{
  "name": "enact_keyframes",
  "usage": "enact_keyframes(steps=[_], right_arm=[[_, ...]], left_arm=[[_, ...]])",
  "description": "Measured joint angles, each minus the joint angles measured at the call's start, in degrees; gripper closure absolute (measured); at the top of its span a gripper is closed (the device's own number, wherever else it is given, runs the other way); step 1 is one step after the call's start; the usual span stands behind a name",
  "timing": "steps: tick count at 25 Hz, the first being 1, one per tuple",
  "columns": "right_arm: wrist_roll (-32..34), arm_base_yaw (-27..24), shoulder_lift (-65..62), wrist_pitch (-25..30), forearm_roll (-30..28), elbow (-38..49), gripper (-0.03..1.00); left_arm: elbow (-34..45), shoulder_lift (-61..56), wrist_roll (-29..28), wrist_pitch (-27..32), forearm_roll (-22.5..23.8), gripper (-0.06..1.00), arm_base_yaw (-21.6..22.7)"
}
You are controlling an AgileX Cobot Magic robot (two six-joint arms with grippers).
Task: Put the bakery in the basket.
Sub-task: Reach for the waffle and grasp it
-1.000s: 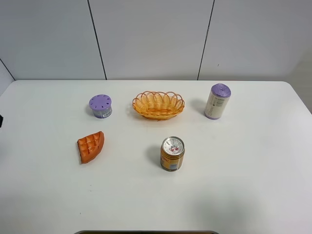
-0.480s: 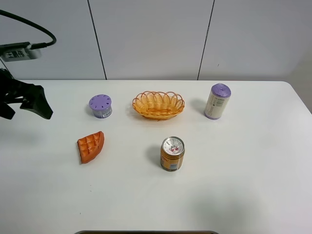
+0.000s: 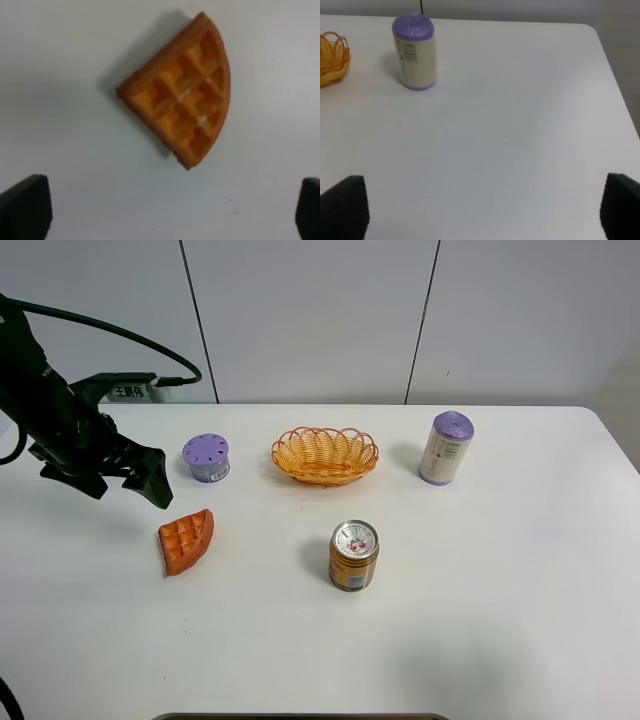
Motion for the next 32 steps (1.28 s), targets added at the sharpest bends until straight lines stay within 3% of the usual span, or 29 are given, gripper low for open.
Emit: enact_keyframes(steps=[15,19,25,32], right_arm=[[0.0,0.0,0.0,0.0,0.0,0.0,0.05],[0.0,0.0,0.0,0.0,0.0,0.0,0.05],[0.0,0.0,0.0,0.0,0.0,0.0,0.05],[0.0,0.0,0.0,0.0,0.0,0.0,0.05]], left_arm=[[0.0,10.4,0.0,-8.1,0.0,-0.05,-9.0],[0.0,12.8,0.0,-11.9,0.6,-0.05,-9.6],[0.0,15.2,0.0,-16.2,5.2,-0.05,-9.6],[0.0,18.0,-0.1,-17.1,7.7,-0.05,-9.6]])
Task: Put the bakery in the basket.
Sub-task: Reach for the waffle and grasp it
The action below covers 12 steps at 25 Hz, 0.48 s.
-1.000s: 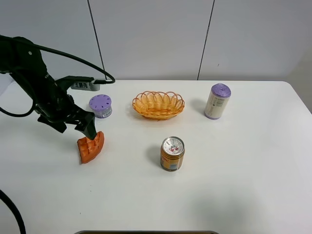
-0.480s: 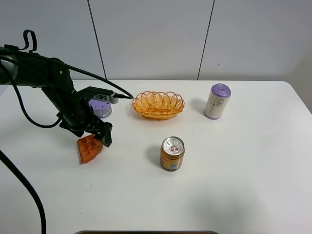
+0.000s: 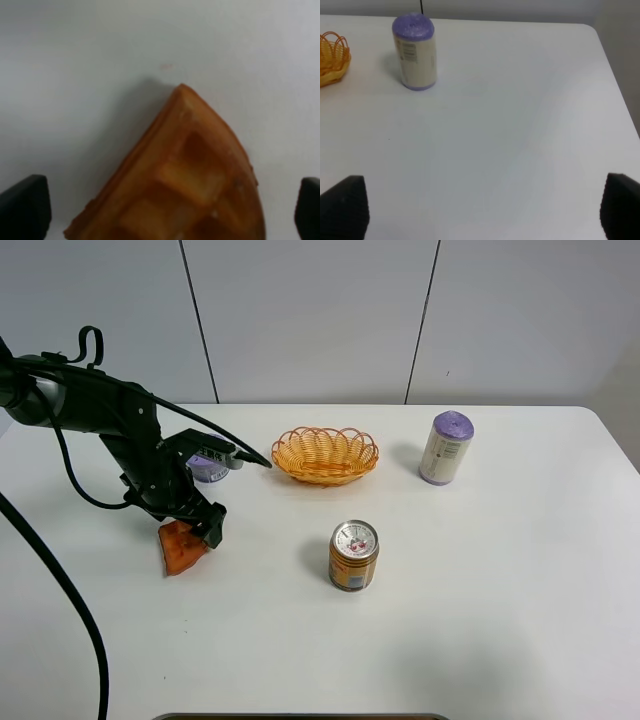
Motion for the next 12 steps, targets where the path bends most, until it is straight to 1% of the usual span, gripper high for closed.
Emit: enact_keyframes(steps=[12], right_arm=[[0.0,0.0,0.0,0.0,0.0,0.0,0.05]], left_arm=[[-0.2,3.6,-0.3,-0.5,2.2,-0.04,-0.1]])
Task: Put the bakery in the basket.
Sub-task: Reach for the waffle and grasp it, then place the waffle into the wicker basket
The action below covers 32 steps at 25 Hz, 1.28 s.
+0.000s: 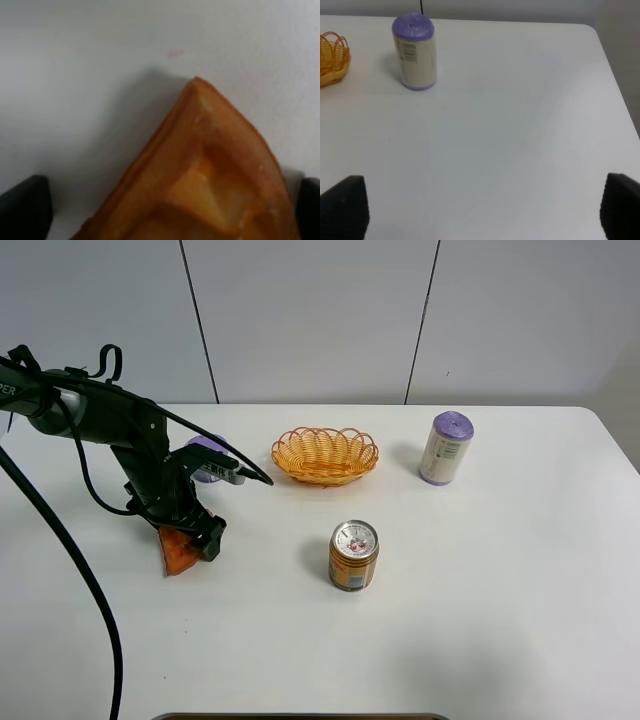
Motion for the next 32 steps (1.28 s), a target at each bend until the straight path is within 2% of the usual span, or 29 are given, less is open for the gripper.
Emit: enact_keyframes(steps=[2,5,6,20,27,32], right_arm=[[0.0,0.0,0.0,0.0,0.0,0.0,0.05],[0.0,0.0,0.0,0.0,0.0,0.0,0.05],[0.0,0.0,0.0,0.0,0.0,0.0,0.05],[0.0,0.0,0.0,0.0,0.0,0.0,0.05],[0.0,0.0,0.0,0.0,0.0,0.0,0.05],[0.0,0.0,0.0,0.0,0.0,0.0,0.05]], left_arm=[[0.0,0.0,0.0,0.0,0.6,0.04,0.0],[0.0,0.0,0.0,-0.1,1.4,0.22,0.0],[0.0,0.0,0.0,0.0,1.4,0.25,0.0],[0.0,-0.7,0.0,2.6,0.5,0.25,0.0],[0.0,-4.9,-0.2,3.9,0.2,0.25,0.0],[-4.0,-6.9,-0.4,9.7,0.1,0.25,0.0]])
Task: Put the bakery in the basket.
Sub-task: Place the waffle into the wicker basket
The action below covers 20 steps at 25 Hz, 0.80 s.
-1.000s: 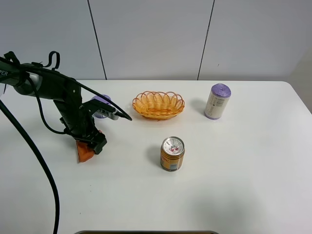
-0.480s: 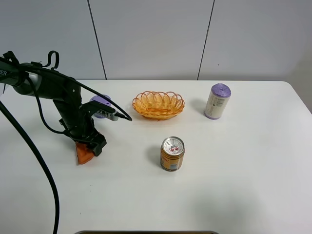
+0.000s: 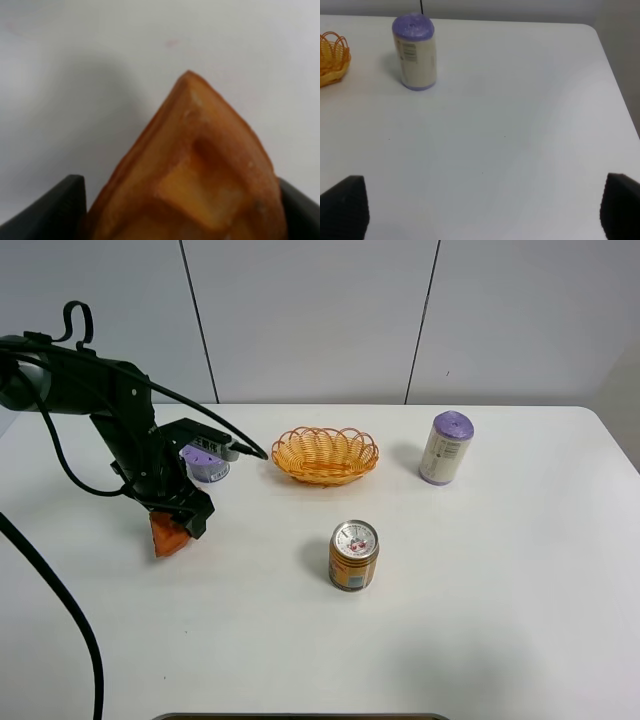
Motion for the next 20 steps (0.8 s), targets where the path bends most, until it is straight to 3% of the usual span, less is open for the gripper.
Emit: enact_keyframes(steps=[6,10,20], right_arm=[[0.0,0.0,0.0,0.0,0.0,0.0,0.05],[0.0,0.0,0.0,0.0,0.0,0.0,0.05],[0.0,0.0,0.0,0.0,0.0,0.0,0.05]], left_arm=[[-7.3,0.0,-0.3,6.2,-1.8,0.25,0.0],[-11.1,0.0,-0.5,6.9,-6.2,0.25,0.0],[-16.4,0.1,-0.5,-0.1,-8.6,0.25,-4.4]])
